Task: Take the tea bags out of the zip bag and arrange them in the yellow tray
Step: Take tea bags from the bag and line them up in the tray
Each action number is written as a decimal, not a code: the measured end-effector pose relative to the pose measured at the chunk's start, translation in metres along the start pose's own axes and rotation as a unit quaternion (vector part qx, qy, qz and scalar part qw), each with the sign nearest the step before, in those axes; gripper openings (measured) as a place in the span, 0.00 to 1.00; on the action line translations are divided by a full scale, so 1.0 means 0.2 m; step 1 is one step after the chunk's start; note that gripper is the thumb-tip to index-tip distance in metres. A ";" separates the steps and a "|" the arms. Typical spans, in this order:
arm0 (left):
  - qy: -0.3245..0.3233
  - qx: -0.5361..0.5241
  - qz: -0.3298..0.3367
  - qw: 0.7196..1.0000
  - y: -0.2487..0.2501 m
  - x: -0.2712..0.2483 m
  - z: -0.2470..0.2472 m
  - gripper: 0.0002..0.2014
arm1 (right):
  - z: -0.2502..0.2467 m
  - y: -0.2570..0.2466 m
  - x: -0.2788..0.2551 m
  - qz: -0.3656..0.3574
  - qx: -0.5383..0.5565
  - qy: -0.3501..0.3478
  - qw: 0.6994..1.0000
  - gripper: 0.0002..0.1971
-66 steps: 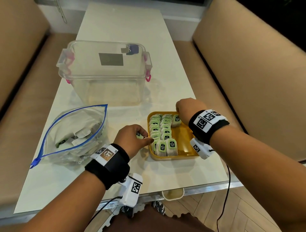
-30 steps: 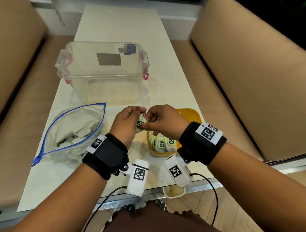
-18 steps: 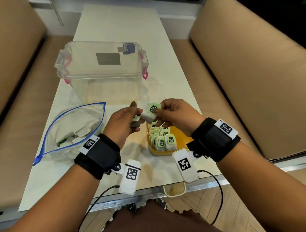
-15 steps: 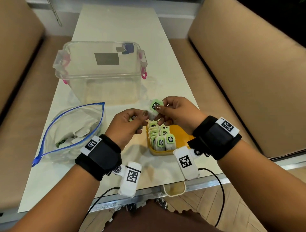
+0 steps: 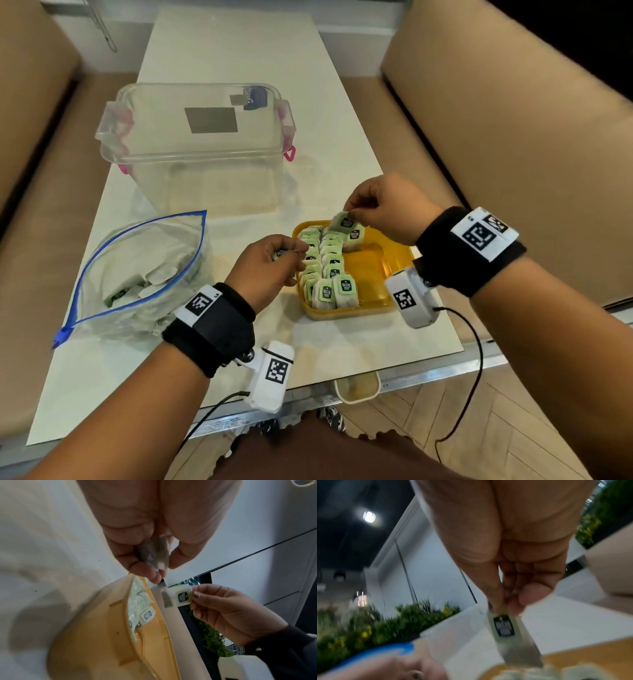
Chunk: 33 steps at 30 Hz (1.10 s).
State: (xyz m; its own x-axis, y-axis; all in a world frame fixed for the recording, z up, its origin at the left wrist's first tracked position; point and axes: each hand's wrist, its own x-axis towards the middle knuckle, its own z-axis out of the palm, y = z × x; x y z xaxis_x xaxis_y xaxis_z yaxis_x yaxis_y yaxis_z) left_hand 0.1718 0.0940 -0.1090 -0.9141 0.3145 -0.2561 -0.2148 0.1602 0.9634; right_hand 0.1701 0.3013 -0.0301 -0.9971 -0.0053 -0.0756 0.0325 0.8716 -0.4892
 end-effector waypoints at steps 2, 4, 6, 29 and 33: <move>-0.002 -0.035 -0.024 0.999 0.00 -0.01 0.00 0.14 | -0.01 0.04 0.02 0.017 -0.076 -0.045 0.996 0.07; -0.004 -0.057 -0.037 0.998 0.01 -0.02 0.00 0.14 | 0.01 0.07 0.04 0.032 -0.138 -0.086 0.986 0.07; -0.004 -0.065 -0.040 0.997 0.00 -0.03 0.00 0.14 | 0.04 0.09 0.06 0.038 -0.183 -0.116 0.975 0.08; 0.001 -0.079 -0.026 0.997 -0.02 -0.09 -0.08 0.18 | 0.23 0.15 0.24 0.043 -0.323 -0.098 0.940 0.02; -0.006 -0.073 -0.026 0.997 -0.03 -0.08 -0.07 0.19 | 0.22 0.15 0.23 0.049 -0.306 -0.076 0.948 0.10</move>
State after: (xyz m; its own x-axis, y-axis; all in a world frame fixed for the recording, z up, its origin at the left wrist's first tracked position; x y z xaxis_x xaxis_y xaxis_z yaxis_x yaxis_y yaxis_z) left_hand 0.1834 0.0755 -0.1099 -0.8961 0.3208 -0.3067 -0.3113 0.0383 0.9495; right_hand 0.1282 0.3066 -0.0859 -0.9686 0.0612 -0.2410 0.0329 0.9923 0.1195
